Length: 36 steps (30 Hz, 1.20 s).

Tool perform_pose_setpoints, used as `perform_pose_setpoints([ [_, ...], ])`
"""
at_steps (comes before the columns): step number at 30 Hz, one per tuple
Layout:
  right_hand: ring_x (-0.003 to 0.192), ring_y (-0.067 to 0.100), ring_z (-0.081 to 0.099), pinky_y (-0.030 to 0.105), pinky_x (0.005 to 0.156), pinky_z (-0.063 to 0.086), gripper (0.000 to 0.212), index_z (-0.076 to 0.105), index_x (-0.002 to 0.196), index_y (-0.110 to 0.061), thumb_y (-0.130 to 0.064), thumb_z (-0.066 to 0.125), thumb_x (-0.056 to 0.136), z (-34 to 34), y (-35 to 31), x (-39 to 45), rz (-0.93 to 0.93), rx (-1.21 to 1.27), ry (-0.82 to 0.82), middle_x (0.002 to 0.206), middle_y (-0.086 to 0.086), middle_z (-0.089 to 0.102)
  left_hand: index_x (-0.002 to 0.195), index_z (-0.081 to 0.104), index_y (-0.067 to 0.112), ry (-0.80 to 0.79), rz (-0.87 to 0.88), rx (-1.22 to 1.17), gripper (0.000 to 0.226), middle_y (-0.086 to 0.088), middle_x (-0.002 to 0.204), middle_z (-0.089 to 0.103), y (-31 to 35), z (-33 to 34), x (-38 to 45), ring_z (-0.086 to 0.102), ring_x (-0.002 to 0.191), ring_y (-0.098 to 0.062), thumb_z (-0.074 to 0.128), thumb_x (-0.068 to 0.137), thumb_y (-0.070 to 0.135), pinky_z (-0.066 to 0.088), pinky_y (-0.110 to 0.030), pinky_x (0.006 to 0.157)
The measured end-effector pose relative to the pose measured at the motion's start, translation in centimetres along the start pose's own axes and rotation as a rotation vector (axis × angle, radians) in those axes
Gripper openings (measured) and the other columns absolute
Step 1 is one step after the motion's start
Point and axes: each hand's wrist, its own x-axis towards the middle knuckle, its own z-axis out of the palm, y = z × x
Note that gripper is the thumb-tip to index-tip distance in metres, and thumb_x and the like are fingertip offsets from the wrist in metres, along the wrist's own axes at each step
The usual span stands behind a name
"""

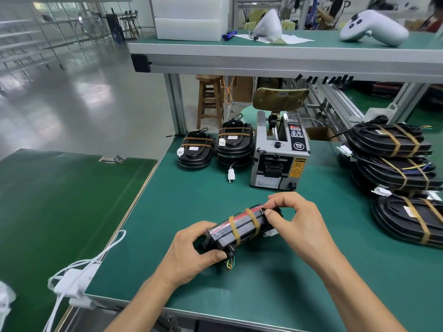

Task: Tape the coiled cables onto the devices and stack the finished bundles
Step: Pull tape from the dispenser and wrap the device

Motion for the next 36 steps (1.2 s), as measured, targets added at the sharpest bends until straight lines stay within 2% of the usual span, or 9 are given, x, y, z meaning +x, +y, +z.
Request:
perform_pose_setpoints([
  [4,0.107,-0.005,0.061,0.002,0.085,0.037,0.020,0.075,0.081,-0.033,-0.014,0.073,0.086,-0.1,0.2,0.0,0.006,0.026,-0.005,0.104,-0.027,0.068,0.110,0.076,0.030,-0.003,0.004,0.003,0.070,0.009,0.100,0.075,0.0,0.0,0.0,0.072,0.095,-0.017,0.073,0.073,0.089,0.055,-0.032,0.086],
  [13,0.112,0.005,0.059,0.038,0.100,0.044,0.011,0.066,0.085,-0.035,-0.031,0.073,0.093,1.3,1.0,0.1,0.033,0.047,0.038,0.107,-0.024,0.067,0.111,0.076,0.033,-0.004,0.014,-0.014,0.064,0.009,0.103,0.077,0.0,0.0,0.0,0.073,0.098,-0.017,0.075,0.075,0.086,0.055,-0.031,0.088],
  [16,0.118,0.007,0.058,0.037,0.104,0.044,0.010,0.067,0.087,-0.035,-0.030,0.070,0.094,1.5,1.5,0.2,0.079,0.084,0.037,0.110,-0.032,0.066,0.111,0.076,0.032,-0.002,0.017,-0.014,0.065,0.009,0.102,0.076,0.0,0.0,0.1,0.072,0.096,-0.016,0.074,0.075,0.087,0.055,-0.031,0.086],
  [23,0.107,0.016,0.064,0.042,0.102,0.050,0.002,0.068,0.095,-0.040,-0.038,0.069,0.094,1.8,1.4,0.2,0.175,0.170,0.055,0.112,-0.013,0.069,0.112,0.076,0.030,-0.008,0.019,-0.007,0.070,0.008,0.104,0.076,-0.1,0.0,0.0,0.073,0.098,-0.018,0.072,0.074,0.089,0.056,-0.034,0.088],
  [26,0.115,0.014,0.059,0.047,0.106,0.047,0.015,0.066,0.095,-0.036,-0.044,0.076,0.087,2.0,1.1,-0.1,0.154,0.144,0.061,0.111,-0.016,0.067,0.111,0.075,0.033,-0.005,0.023,0.000,0.067,0.009,0.102,0.076,0.0,0.0,0.0,0.073,0.097,-0.017,0.072,0.074,0.089,0.055,-0.030,0.087],
  [29,0.116,0.009,0.054,0.041,0.102,0.049,0.034,0.062,0.097,-0.042,-0.061,0.074,0.071,2.2,0.9,-0.6,0.147,0.145,0.060,0.112,-0.021,0.062,0.111,0.076,0.031,-0.007,0.016,-0.001,0.069,0.008,0.102,0.076,-0.1,0.0,0.0,0.073,0.097,-0.019,0.073,0.073,0.089,0.056,-0.033,0.087],
  [32,0.105,0.002,0.059,0.024,0.088,0.048,0.040,0.063,0.099,-0.045,-0.067,0.073,0.067,1.9,1.3,-0.5,0.142,0.184,0.023,0.111,-0.020,0.065,0.111,0.076,0.029,-0.005,0.019,-0.001,0.069,0.007,0.101,0.076,-0.1,0.0,0.0,0.073,0.096,-0.019,0.074,0.074,0.088,0.056,-0.033,0.086],
  [34,0.099,0.014,0.067,0.019,0.077,0.053,0.024,0.069,0.101,-0.041,-0.053,0.077,0.082,1.5,1.8,-0.1,0.143,0.338,0.024,0.107,-0.013,0.071,0.110,0.076,0.030,0.000,0.017,-0.008,0.066,0.008,0.099,0.076,-0.1,0.0,0.0,0.071,0.092,-0.015,0.074,0.076,0.086,0.054,-0.028,0.084],
  [36,0.109,0.014,0.067,0.025,0.090,0.054,0.009,0.072,0.107,-0.036,-0.034,0.072,0.098,1.2,2.8,0.4,0.137,0.435,0.080,0.108,-0.011,0.073,0.109,0.076,0.029,-0.001,0.011,-0.008,0.065,0.009,0.097,0.075,-0.1,0.0,0.0,0.070,0.090,-0.014,0.074,0.077,0.085,0.053,-0.026,0.082],
])
